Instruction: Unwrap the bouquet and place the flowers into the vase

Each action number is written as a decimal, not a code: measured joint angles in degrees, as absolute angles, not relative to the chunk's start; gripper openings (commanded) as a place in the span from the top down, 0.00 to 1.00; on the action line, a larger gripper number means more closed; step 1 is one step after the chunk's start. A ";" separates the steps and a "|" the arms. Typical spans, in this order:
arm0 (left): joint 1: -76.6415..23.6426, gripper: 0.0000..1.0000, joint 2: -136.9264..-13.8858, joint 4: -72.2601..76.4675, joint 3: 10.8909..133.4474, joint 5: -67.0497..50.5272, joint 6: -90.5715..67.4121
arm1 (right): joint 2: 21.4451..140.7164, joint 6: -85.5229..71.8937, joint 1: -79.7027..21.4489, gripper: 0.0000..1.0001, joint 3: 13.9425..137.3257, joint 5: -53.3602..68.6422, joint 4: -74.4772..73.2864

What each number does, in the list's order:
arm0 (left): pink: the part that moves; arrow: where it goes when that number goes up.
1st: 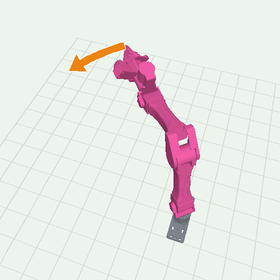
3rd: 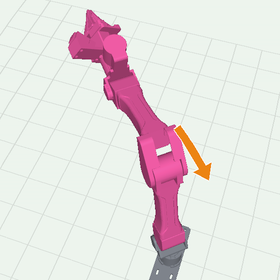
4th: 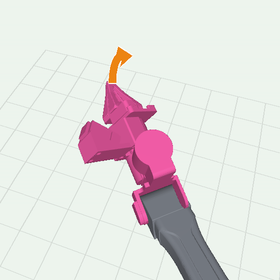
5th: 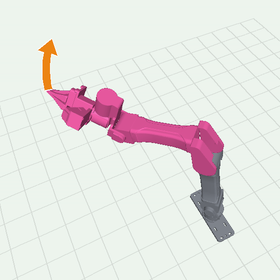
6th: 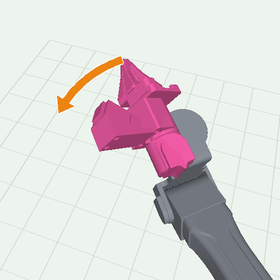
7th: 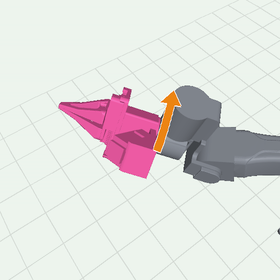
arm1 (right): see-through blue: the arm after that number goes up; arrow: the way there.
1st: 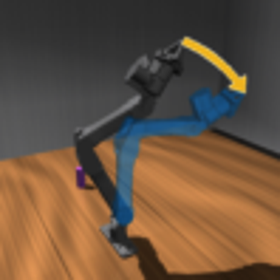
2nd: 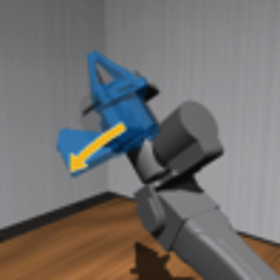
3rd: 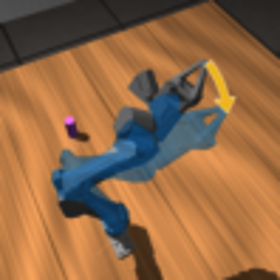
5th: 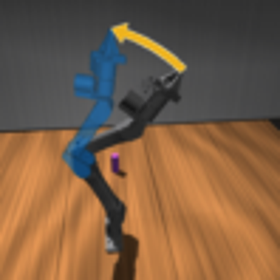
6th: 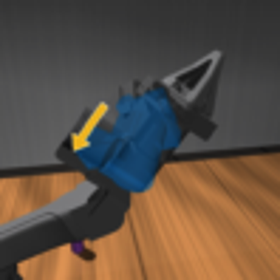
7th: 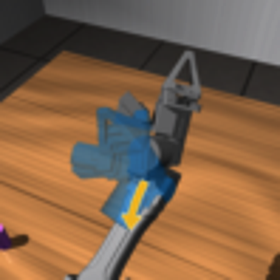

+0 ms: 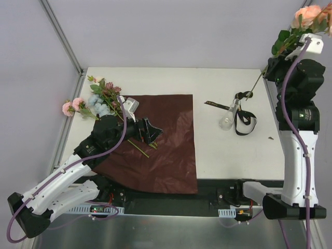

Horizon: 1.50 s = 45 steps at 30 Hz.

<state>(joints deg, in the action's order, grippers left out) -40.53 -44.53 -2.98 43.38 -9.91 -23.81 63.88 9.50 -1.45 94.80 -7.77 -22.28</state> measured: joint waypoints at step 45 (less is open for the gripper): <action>-40.45 0.07 -44.95 -6.70 43.33 -8.12 -26.17 | 68.77 7.27 -0.49 0.95 69.58 3.92 -8.38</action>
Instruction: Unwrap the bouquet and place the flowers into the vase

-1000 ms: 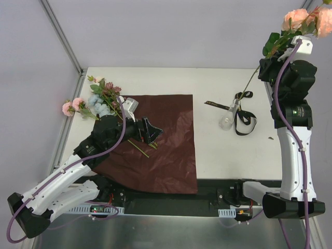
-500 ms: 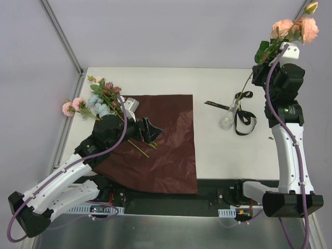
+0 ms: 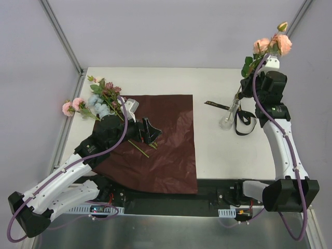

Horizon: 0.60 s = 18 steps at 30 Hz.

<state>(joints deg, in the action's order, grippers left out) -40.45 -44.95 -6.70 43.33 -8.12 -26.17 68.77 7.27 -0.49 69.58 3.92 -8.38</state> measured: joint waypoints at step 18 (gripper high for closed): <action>-40.45 0.07 -44.95 -6.74 43.33 -6.92 -27.70 | 67.77 7.70 -1.45 0.79 62.92 3.68 -0.73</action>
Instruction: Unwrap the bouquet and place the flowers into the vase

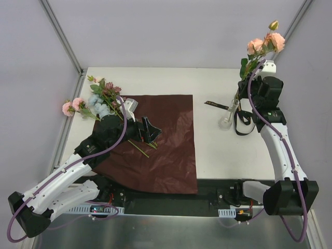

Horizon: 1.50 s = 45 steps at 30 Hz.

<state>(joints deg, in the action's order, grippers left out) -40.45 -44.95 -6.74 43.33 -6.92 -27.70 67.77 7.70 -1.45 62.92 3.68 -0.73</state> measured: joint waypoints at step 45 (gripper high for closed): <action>-15.97 0.04 -61.71 -17.65 47.66 -7.46 -38.37 | 42.00 -2.55 -13.28 0.00 53.54 -9.39 -36.23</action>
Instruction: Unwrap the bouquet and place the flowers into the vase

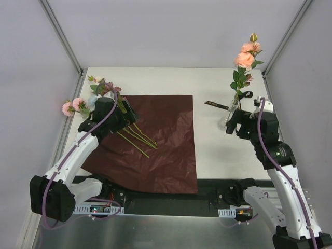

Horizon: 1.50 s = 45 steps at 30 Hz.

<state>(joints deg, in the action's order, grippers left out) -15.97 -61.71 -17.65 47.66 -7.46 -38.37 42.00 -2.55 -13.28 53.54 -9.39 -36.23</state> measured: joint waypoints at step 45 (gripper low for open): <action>-13.19 0.67 -110.80 -31.68 76.03 4.80 -51.53 | 33.56 -3.62 -21.06 0.04 47.24 1.69 -48.36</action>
